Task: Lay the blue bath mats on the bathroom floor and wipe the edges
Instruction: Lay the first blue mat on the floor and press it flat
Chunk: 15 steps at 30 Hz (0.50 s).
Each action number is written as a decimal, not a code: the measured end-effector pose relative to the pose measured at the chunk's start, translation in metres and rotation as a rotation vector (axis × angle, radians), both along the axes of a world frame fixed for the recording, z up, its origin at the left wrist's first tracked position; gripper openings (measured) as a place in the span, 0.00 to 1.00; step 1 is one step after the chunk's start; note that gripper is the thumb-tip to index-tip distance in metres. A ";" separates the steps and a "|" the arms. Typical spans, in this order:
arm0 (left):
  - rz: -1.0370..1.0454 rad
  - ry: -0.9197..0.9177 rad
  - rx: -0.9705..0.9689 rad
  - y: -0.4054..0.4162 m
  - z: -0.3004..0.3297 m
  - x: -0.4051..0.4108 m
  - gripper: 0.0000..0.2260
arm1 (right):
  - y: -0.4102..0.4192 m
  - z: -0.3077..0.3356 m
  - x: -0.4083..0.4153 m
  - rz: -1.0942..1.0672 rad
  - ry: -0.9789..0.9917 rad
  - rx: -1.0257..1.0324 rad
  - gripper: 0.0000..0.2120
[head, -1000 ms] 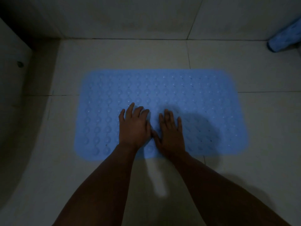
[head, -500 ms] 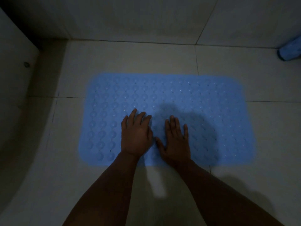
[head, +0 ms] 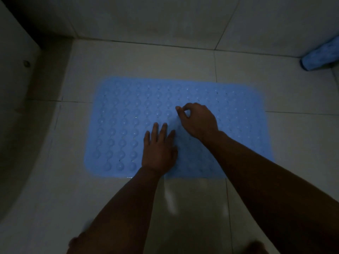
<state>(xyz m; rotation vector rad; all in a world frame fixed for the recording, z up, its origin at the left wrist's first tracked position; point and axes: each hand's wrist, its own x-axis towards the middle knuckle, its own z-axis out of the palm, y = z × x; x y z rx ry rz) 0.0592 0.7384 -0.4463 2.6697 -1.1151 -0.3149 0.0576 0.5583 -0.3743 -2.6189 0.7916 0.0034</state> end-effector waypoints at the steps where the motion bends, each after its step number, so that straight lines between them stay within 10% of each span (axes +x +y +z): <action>1: -0.022 -0.010 -0.001 0.000 -0.005 -0.004 0.29 | -0.002 -0.002 0.001 -0.001 -0.025 0.003 0.23; 15: -0.043 -0.089 0.038 -0.005 -0.022 -0.017 0.39 | -0.020 -0.061 -0.011 0.086 -0.361 0.000 0.18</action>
